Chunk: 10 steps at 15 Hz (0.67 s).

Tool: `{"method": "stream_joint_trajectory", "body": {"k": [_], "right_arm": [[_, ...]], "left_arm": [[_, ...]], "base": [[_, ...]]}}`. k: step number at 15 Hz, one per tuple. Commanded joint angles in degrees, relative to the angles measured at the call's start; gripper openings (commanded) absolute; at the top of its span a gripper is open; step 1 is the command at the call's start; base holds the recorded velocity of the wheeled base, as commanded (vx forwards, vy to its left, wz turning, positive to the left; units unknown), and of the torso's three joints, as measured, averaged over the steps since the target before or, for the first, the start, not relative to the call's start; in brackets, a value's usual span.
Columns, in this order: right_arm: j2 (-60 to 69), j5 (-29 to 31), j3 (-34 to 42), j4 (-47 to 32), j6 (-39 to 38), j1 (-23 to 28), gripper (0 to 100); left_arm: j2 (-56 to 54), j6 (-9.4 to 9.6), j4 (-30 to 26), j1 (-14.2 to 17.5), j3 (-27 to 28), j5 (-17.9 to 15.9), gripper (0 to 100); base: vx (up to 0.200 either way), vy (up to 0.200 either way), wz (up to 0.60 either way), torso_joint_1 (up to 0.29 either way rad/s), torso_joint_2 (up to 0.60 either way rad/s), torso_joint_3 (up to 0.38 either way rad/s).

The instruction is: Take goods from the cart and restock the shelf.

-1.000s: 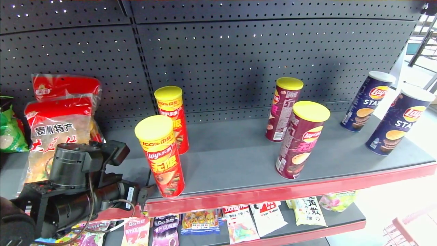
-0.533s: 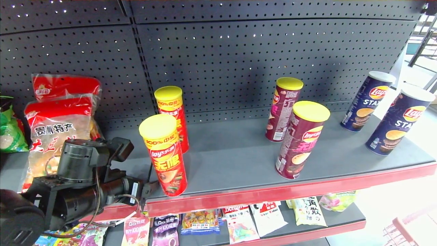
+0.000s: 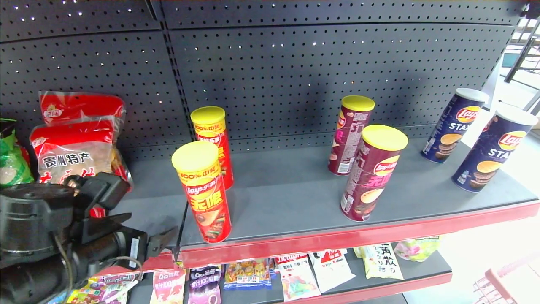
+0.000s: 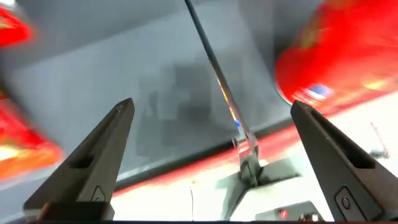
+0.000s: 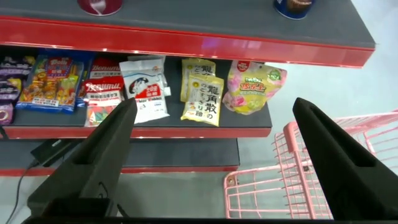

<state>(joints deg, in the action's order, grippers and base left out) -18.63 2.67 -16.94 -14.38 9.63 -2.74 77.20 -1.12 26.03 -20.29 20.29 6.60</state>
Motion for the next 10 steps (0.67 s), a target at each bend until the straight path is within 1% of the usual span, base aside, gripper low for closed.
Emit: {"method": "stream_joint_trajectory", "body": {"k": [1, 2, 3, 4, 5, 6, 7, 8, 9, 10], "right_arm": [[5.09, -0.91, 2.09, -0.03, 0.21, 0.02, 100], [8.26, -0.74, 2.88, -0.82, -0.23, 0.28, 100], [8.70, -0.56, 3.23, -0.82, -0.49, 0.19, 100], [9.31, -0.56, 3.23, -0.73, -0.49, 0.63, 100], [10.28, -0.65, 3.59, -0.82, -0.58, 0.99, 100], [11.24, -0.65, 4.55, -0.73, -1.02, 1.34, 100], [11.42, -0.65, 4.73, -0.73, -1.28, 1.34, 100], [13.44, -0.30, 6.05, -0.82, -3.83, 1.86, 100], [15.99, 0.41, 7.72, -0.73, -3.74, 2.83, 100], [17.13, 0.58, 7.98, -0.82, -3.74, 3.27, 100]], "left_arm": [[-16.91, 1.30, -6.52, -0.02, -1.48, 0.26, 100], [-31.85, 2.35, -25.41, 0.07, 1.42, 2.72, 100], [-36.69, 2.09, -32.27, 0.16, 2.83, 4.22, 100], [-43.72, 1.21, -40.09, 1.21, 4.06, 6.32, 100], [-48.46, 1.12, -43.87, 3.94, 4.06, 8.52, 100], [-53.12, 1.12, -46.24, 8.51, 3.27, 9.58, 100], [-53.91, 1.12, -46.51, 9.12, 3.09, 9.58, 100], [-61.73, 0.77, -47.03, 14.57, -0.16, 9.40, 100], [-65.69, 0.33, -47.21, 15.36, -1.39, 9.40, 100], [-67.62, 0.24, -47.21, 15.36, -2.18, 9.40, 100]], "base": [[0.000, 0.000, 0.00, 0.000, 0.00, 0.000], [0.000, 0.000, 0.00, 0.000, 0.00, 0.000], [0.000, 0.000, 0.00, 0.000, 0.00, 0.000], [0.000, 0.000, 0.00, 0.000, 0.00, 0.000], [0.000, 0.000, 0.00, 0.000, 0.00, 0.000], [0.000, 0.000, 0.00, 0.000, 0.00, 0.000], [0.000, 0.000, 0.00, 0.000, 0.00, 0.000], [0.000, 0.000, 0.00, 0.000, 0.00, 0.000], [0.000, 0.000, 0.00, 0.000, 0.00, 0.000], [0.000, 0.000, 0.00, 0.000, 0.00, 0.000]]}}
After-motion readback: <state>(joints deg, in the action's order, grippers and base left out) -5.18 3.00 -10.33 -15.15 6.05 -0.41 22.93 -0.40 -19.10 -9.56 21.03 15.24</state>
